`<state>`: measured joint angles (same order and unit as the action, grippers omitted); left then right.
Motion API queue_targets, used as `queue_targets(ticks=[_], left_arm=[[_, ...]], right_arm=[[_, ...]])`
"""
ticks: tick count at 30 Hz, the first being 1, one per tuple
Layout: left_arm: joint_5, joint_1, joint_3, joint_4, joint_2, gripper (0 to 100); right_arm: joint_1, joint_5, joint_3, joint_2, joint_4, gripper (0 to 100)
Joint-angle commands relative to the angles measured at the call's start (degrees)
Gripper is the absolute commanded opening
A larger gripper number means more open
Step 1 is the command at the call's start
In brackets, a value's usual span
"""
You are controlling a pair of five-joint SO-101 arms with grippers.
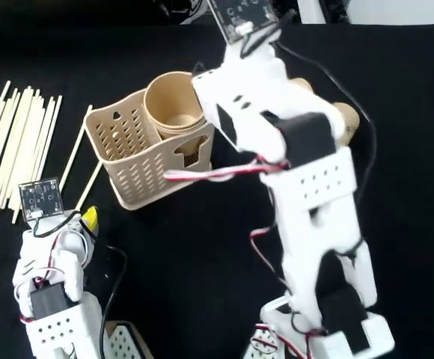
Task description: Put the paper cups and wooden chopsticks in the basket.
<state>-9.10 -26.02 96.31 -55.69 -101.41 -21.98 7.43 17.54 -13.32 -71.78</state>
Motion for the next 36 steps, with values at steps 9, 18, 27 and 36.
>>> queue_targets(ticks=[9,18,27,36], left_arm=[[-0.5,0.4,0.7,1.5,-0.2,28],[-0.5,0.4,0.7,1.5,-0.2,28],[-0.5,0.4,0.7,1.5,-0.2,28],[-0.6,0.4,0.6,1.5,-0.2,28]], right_arm=[[18.7,13.4,4.1,23.2,4.7,30.5],[17.5,21.3,3.8,37.8,12.5,30.5],[21.1,26.7,3.5,47.5,27.9,29.9],[22.7,31.0,4.2,50.6,32.8,0.8]])
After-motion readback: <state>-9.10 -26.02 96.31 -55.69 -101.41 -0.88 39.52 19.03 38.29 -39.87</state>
